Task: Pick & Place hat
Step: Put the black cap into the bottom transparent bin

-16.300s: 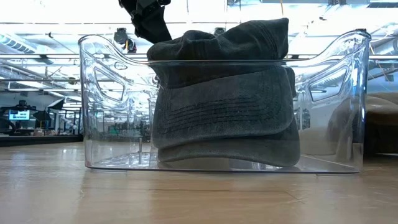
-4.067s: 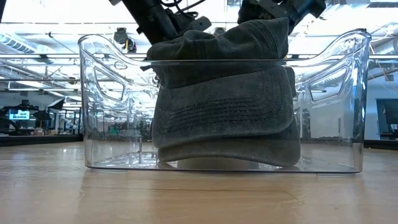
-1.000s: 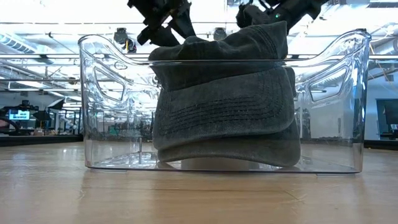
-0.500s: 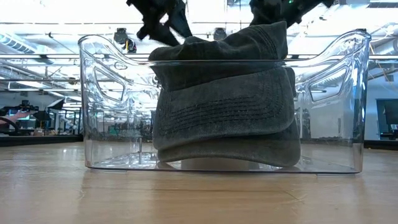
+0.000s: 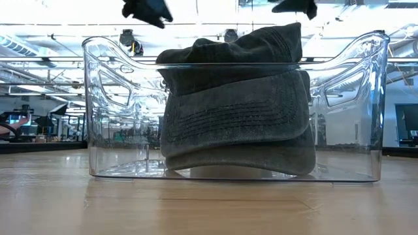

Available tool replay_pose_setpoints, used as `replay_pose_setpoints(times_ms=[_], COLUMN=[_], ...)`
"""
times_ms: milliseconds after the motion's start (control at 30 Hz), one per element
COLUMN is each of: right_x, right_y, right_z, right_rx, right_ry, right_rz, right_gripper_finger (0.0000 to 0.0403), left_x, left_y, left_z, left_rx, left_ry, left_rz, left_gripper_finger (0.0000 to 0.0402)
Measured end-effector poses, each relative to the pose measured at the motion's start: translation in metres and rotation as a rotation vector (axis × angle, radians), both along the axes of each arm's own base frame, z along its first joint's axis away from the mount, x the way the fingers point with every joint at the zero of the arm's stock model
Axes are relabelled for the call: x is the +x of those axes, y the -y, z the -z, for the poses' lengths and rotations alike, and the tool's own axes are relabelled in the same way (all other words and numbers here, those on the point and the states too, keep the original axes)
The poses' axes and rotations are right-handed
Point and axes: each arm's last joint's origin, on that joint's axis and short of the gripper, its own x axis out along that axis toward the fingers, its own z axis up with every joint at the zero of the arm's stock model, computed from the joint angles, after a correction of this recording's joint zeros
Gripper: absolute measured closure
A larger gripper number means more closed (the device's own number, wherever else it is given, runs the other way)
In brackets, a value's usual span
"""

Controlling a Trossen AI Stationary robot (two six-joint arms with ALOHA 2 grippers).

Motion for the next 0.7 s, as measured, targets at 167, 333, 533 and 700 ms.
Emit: replay_pose_setpoints(times_ms=[167, 333, 533, 700], right_x=[0.008, 0.017, 0.008, -0.001], right_y=[-0.019, -0.035, -0.049, -0.057], right_z=[-0.019, -0.031, -0.032, -0.016], right_rx=[-0.004, 0.108, 0.332, 0.572], right_ry=[-0.029, -0.141, -0.469, -0.722], right_rz=[-0.035, -0.034, 0.022, 0.113], right_gripper_finger=[0.0278, 0.0318, 0.0384, 0.0392], left_x=[-0.032, -0.063, -0.085, -0.089], left_y=[0.002, 0.003, 0.004, 0.005], left_z=[0.016, 0.045, 0.063, 0.066], left_rx=[-0.004, -0.081, -0.146, -0.137], left_ry=[0.029, 0.111, 0.192, 0.202], left_rz=[-0.014, 0.010, 0.043, 0.079], left_gripper_finger=[0.0168, 0.0168, 0.0167, 0.0167])
